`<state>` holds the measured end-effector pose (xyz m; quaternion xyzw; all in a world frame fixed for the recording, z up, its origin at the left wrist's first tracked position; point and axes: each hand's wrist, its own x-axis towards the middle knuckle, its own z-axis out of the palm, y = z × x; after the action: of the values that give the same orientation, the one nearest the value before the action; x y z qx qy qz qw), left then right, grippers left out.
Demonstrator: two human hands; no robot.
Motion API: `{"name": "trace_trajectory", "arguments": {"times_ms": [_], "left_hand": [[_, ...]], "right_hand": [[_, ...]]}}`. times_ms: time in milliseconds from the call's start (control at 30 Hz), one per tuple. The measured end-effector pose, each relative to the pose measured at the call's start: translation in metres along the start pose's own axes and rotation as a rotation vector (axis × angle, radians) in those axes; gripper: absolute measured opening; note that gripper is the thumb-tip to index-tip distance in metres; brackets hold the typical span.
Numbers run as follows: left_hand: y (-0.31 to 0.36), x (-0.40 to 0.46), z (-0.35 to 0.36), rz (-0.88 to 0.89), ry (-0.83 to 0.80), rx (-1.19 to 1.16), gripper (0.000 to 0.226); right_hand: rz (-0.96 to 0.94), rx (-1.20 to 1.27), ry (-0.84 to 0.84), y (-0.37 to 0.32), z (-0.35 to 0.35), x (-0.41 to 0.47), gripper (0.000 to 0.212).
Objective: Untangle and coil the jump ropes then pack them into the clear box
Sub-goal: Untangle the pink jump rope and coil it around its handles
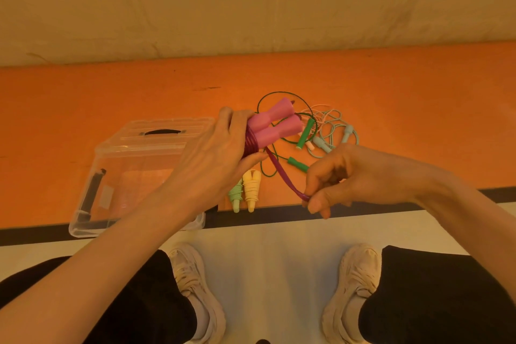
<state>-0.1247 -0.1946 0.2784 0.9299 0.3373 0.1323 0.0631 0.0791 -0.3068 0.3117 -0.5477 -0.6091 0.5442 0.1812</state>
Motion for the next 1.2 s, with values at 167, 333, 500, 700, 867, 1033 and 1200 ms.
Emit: {"name": "trace_trajectory", "arguments": {"times_ms": [167,333,500,700,867,1033,1200], "left_hand": [[0.003,0.001,0.002,0.04,-0.02,0.115,0.066],[0.004,0.0,0.001,0.021,-0.026,0.097,0.067],[0.006,0.0,-0.003,0.01,-0.002,0.076,0.076],[0.003,0.0,-0.001,0.004,0.016,0.062,0.06],[0.0,0.002,-0.008,0.007,0.036,0.093,0.057],[-0.006,0.004,-0.01,0.008,0.037,0.16,0.058],[-0.005,0.004,-0.009,0.02,0.029,0.165,0.058]], "right_hand": [[-0.062,0.08,-0.047,-0.005,0.008,0.007,0.011],[-0.125,0.156,-0.052,-0.012,0.015,0.014,0.01],[-0.155,0.233,-0.02,-0.014,0.02,0.016,0.009],[-0.104,0.214,-0.041,-0.014,0.016,0.014,0.017],[-0.061,0.149,0.038,-0.014,-0.008,-0.007,0.035],[0.037,0.033,0.123,-0.005,-0.044,-0.034,0.047],[-0.058,0.006,0.439,0.006,-0.062,-0.044,0.054]]}}
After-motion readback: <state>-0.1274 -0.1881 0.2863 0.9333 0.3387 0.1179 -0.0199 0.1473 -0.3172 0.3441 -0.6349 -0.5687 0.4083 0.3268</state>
